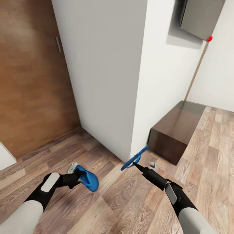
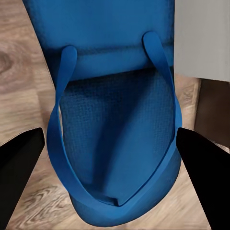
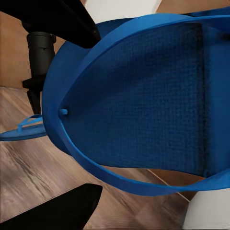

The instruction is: In the bedroom, move the book from the bed onto either nightstand, and place the two sandals side by side next to the bed.

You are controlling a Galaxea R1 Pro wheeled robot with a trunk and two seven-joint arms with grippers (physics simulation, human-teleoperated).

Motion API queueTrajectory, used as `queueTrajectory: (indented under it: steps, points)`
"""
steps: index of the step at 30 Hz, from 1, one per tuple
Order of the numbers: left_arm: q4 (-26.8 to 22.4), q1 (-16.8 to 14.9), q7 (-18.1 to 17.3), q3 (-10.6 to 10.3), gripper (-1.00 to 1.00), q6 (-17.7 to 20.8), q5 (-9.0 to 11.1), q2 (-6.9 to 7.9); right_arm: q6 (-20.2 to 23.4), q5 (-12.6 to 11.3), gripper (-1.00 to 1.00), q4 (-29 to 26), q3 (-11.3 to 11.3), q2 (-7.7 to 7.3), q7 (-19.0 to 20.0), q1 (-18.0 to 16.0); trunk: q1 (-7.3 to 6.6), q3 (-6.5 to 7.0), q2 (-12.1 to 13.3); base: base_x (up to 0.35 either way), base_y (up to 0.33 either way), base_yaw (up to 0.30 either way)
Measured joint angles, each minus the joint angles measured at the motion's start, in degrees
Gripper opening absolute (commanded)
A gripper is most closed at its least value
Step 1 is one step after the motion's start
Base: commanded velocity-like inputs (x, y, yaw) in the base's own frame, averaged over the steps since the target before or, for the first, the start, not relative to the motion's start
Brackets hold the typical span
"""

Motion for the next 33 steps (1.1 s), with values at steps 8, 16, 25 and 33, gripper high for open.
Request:
queueTrajectory:
  steps: [8,16,25,33]
  points:
    - [0.0,0.0,0.0,0.0,-1.00,0.0,0.0,-0.02,0.0,0.0,-1.00,0.0,0.0,0.01,0.0,0.0,0.00,0.00,0.0,0.000,0.000,-0.222]
    - [0.1,0.0,0.0,0.0,-1.00,0.0,0.1,-0.04,0.0,0.0,-1.00,0.0,-1.7,0.01,0.0,0.0,0.00,0.00,0.0,0.000,0.000,-0.230]
    - [0.1,0.0,0.0,0.0,-1.00,0.1,0.2,-0.05,0.0,0.1,-1.00,0.0,-2.3,-0.02,0.1,0.0,0.00,0.00,0.0,0.000,0.000,-0.267]
    - [0.7,0.0,-0.1,0.0,-1.00,0.1,0.3,-0.11,0.1,0.1,-1.00,0.0,-2.4,0.00,0.0,0.0,0.00,0.00,0.0,0.000,0.000,-0.287]
